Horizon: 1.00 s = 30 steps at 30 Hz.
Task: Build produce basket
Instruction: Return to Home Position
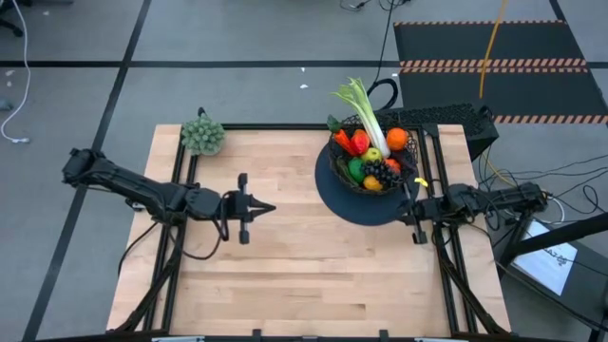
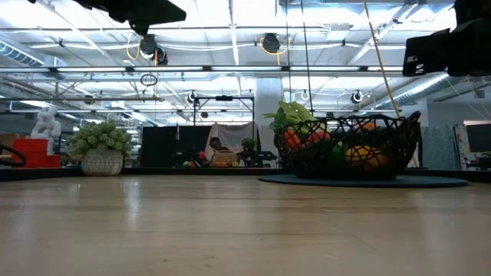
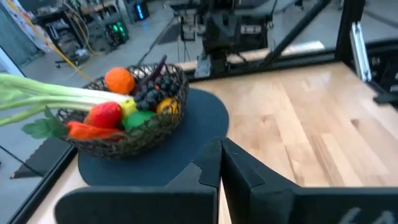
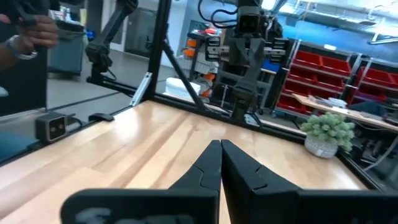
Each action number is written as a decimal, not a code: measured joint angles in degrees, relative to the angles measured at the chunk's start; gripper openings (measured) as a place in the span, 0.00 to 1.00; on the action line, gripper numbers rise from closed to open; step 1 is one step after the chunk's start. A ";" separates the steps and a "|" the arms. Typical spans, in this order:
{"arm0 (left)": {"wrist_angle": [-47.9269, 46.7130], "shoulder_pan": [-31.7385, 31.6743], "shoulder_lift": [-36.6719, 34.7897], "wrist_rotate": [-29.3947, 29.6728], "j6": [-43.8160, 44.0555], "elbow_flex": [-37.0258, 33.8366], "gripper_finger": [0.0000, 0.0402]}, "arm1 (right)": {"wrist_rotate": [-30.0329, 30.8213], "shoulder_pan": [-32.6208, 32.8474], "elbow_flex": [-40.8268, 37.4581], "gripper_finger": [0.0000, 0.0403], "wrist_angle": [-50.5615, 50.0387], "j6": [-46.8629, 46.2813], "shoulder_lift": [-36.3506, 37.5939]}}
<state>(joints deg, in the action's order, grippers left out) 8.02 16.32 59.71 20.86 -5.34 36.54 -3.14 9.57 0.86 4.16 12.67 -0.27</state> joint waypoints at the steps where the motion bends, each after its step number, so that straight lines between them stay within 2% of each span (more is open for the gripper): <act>1: 0.81 0.00 -0.63 -0.01 -0.06 -0.44 0.03 | 0.00 -0.44 0.00 0.00 0.00 0.02 0.00; 15: 2.65 1.09 -8.80 0.45 0.54 -7.93 0.01 | 0.28 -6.17 0.00 0.00 -1.06 -0.35 0.00; 23: 3.17 1.07 -13.98 1.27 0.60 -13.31 0.01 | 6.14 -6.56 -0.02 0.00 -1.57 -1.70 -0.01; 30: 10.02 1.03 -17.70 -0.24 -0.13 -21.02 0.01 | 6.05 -6.55 -0.02 0.00 -1.61 -1.44 -0.01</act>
<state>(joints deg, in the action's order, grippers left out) 18.04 17.34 42.01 20.62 -5.47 15.52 2.92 3.02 0.84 2.55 11.23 -0.29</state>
